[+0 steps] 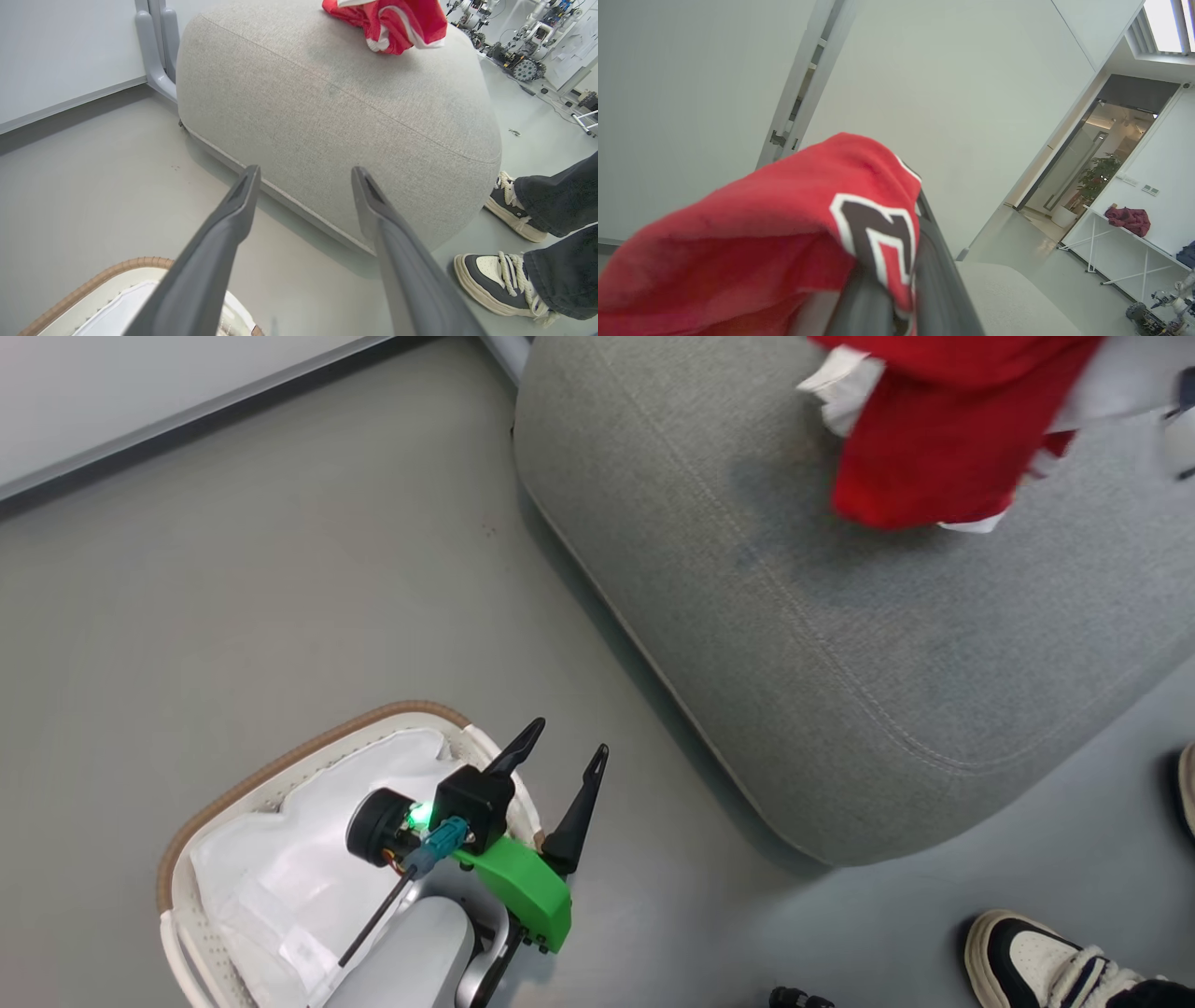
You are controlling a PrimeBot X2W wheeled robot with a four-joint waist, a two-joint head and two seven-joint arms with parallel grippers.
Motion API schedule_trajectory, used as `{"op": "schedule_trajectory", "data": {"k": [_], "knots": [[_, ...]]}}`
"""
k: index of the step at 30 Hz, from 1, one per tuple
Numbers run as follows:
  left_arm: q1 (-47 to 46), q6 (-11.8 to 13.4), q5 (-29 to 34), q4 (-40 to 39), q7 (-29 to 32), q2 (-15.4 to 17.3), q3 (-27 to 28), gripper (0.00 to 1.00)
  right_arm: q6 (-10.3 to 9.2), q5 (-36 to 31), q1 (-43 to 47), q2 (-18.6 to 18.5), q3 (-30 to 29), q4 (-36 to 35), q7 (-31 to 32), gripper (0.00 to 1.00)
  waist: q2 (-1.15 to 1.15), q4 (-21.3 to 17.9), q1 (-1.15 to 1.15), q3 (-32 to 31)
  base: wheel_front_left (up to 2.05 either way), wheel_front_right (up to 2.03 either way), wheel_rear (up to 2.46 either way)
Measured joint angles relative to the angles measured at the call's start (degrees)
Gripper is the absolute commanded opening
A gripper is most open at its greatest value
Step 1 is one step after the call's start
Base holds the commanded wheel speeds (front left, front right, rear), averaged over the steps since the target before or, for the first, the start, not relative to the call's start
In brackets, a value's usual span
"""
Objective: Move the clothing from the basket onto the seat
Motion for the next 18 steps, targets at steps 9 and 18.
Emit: {"op": "schedule_trajectory", "data": {"k": [9, 18], "knots": [[-2.47, -0.01, 0.41, 0.93, -0.01, 1.04, -0.92, 1.0, 0.01, -6.88, -6.39, -3.18, -15.85, 14.29, -0.01, 0.0, 0.0, 4.5, 0.0, 4.23, 0.0, 0.0, 0.0], [-5.52, -0.01, 2.09, 0.34, 0.0, 1.88, 0.02, 1.0, 0.0, -16.25, -8.4, 0.86, -28.04, 18.84, -0.01, 0.0, 0.0, 8.89, 0.0, 10.36, 0.0, 0.0, 0.0]]}}
